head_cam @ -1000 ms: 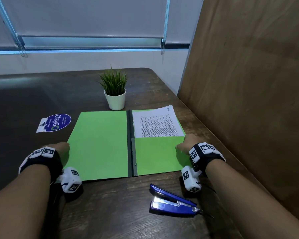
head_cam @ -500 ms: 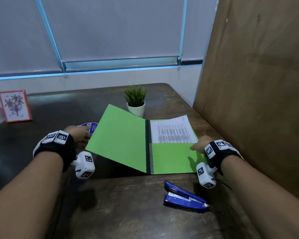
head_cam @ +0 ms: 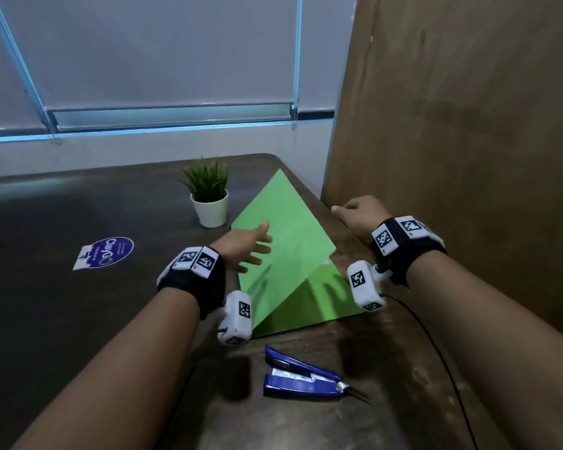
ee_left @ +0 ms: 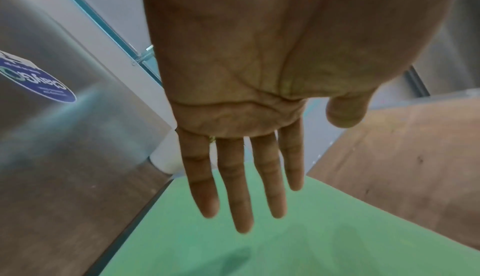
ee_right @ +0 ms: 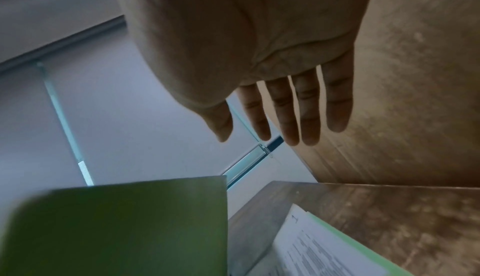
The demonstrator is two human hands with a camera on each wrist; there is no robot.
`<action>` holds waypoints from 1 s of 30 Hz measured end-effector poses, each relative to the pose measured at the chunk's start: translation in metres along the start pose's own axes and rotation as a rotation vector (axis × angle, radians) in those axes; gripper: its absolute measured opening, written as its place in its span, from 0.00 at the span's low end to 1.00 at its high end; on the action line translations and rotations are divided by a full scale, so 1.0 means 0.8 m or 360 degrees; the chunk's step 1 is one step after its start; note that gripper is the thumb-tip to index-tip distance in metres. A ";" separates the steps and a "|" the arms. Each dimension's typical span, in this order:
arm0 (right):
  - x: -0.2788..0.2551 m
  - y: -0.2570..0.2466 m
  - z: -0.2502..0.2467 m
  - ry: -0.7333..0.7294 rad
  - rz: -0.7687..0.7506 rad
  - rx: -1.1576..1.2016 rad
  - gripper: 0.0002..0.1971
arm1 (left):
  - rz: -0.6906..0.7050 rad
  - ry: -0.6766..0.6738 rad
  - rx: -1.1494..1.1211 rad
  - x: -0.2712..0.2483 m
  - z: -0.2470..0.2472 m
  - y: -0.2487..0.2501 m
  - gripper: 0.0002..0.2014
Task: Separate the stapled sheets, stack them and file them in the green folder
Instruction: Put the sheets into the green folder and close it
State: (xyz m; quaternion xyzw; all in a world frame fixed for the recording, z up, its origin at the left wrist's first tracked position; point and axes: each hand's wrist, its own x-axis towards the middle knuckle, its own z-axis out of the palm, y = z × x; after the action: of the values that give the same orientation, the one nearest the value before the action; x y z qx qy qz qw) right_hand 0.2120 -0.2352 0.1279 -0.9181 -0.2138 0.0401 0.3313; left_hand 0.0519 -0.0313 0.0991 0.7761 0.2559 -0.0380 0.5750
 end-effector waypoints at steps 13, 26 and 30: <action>0.042 0.084 0.131 -0.0592 0.0418 -0.0342 0.23 | -0.0352 0.0503 0.0741 0.099 -0.004 -0.123 0.18; 0.018 0.018 0.194 -0.0717 0.0281 -0.0327 0.21 | -0.0470 0.0653 0.0408 0.070 -0.071 -0.163 0.19; 0.001 -0.011 0.212 -0.0760 0.0183 -0.0299 0.19 | -0.0498 0.0794 0.0394 0.047 -0.101 -0.183 0.20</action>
State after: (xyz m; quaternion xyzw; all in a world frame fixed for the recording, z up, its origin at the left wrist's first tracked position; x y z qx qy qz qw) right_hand 0.1728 -0.1285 0.0013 -0.9200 -0.2362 0.2543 0.1820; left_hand 0.0007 0.0857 -0.0148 0.7768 0.4987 0.0348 0.3829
